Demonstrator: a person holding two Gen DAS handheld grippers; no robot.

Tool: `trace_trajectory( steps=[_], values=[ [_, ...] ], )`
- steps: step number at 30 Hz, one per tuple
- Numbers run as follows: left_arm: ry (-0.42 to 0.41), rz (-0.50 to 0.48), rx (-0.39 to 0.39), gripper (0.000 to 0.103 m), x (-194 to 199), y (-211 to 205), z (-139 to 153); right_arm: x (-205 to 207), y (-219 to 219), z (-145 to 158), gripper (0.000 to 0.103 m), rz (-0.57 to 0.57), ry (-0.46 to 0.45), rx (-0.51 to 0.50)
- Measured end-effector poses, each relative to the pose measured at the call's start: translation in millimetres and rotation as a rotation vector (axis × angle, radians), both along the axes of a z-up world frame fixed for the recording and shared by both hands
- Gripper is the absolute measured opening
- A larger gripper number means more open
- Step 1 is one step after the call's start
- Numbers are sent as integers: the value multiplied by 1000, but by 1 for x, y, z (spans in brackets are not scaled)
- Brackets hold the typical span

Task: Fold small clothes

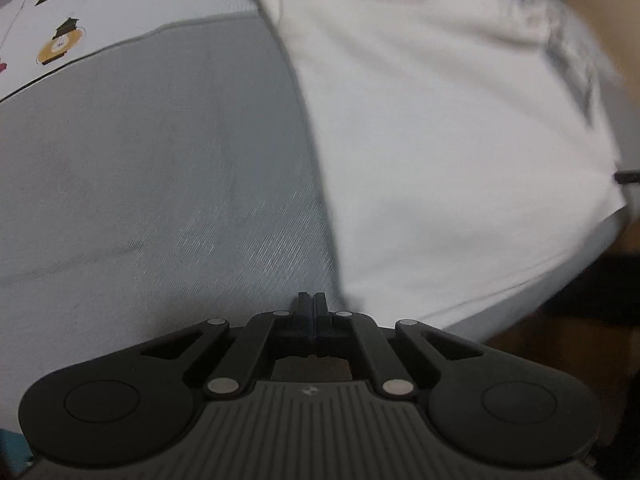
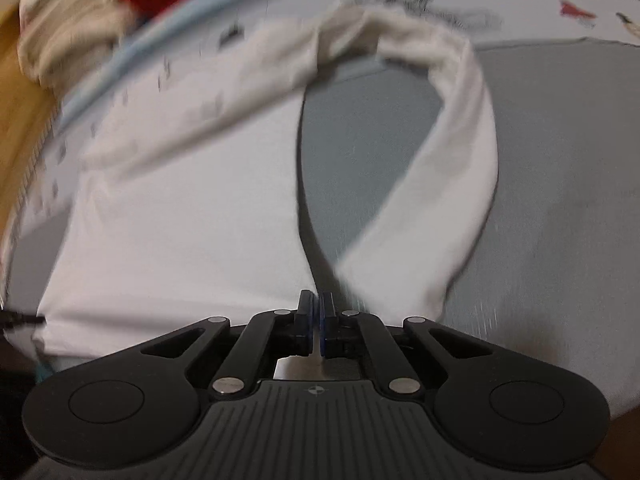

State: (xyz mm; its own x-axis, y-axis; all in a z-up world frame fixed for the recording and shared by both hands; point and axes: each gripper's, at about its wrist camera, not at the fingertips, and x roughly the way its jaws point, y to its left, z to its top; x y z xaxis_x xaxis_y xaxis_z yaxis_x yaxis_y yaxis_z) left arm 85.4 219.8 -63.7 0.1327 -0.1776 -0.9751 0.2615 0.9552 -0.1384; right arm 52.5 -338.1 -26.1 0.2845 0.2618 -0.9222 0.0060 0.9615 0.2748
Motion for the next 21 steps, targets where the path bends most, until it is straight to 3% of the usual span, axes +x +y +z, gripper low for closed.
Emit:
trace_trajectory(
  steps=[2, 4, 5, 8, 12, 14, 15, 17, 19, 21],
  values=[
    [-6, 8, -27, 4, 3, -2, 2, -4, 15, -12, 3, 83, 59, -76],
    [-37, 36, -77, 20, 9, -2, 10, -4, 20, -14, 4, 95, 52, -121],
    [-50, 51, -107, 31, 11, -3, 13, -3, 20, -11, 12, 83, 32, -122],
    [-41, 60, -149, 34, 18, -12, 10, 1, 19, -6, 35, 54, -7, -123],
    [-1, 4, -95, 31, 12, -20, -5, 3, 27, -17, 35, 109, 37, -149],
    [10, -43, -43, 10, 4, -20, -11, 3, 33, -22, 35, 146, 47, -172],
    [14, -65, -29, 8, 0, -19, -12, 3, 35, -21, 34, 157, 46, -176],
    [18, -83, -48, 5, -3, -20, -10, 1, 37, -18, 2, 167, 53, -126],
    [32, -56, -99, 4, -3, -13, -7, 3, 33, -9, 2, 152, 16, -106],
    [47, -62, -46, 4, -5, -9, -11, 5, 19, 0, 1, 72, -14, -68]
  ],
)
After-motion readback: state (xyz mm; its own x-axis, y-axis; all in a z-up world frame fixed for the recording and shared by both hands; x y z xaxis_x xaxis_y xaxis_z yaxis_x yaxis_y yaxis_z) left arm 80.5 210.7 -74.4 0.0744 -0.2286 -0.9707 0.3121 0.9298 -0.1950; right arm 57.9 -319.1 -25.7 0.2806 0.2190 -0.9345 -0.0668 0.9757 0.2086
